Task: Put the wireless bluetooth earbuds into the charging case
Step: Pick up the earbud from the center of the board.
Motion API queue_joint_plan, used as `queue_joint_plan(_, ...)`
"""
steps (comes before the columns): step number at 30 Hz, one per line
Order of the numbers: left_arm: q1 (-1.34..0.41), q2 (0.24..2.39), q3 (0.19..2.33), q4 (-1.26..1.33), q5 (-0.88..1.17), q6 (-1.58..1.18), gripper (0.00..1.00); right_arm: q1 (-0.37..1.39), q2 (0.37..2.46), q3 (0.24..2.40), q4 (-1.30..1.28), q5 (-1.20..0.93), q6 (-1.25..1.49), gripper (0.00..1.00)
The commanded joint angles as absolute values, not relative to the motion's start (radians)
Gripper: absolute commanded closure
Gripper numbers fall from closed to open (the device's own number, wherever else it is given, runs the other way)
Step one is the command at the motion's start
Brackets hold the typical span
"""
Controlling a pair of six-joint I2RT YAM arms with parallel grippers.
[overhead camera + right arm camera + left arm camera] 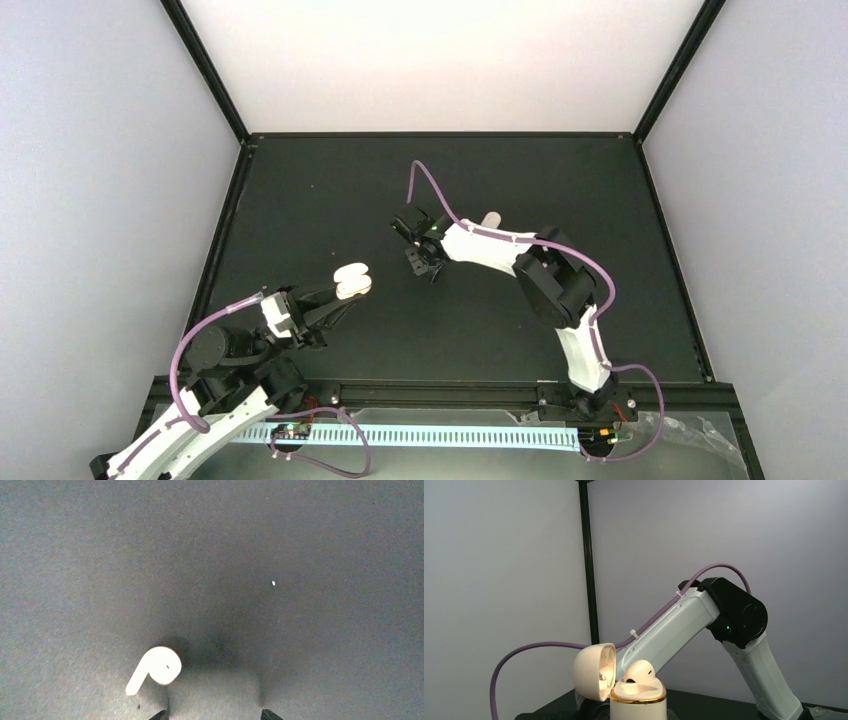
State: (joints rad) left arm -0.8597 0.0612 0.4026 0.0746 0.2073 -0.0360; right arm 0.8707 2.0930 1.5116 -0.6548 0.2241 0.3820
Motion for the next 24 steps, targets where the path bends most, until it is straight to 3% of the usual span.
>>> queue_joint_plan(1, -0.865, 0.057, 0.410, 0.078, 0.215, -0.034, 0.99, 0.867, 2.009, 1.489, -0.658, 0.186, 0.418, 0.53)
queue_joint_plan(12, -0.865, 0.057, 0.411, 0.079, 0.223, -0.042, 0.99, 0.867, 2.027, 1.493, -0.539, 0.233, 0.753, 0.53)
queue_joint_plan(24, -0.865, 0.046, 0.410, 0.078, 0.224, -0.045, 0.98, 0.868, 2.155, 1.618, -0.621, 0.275, 0.749, 0.54)
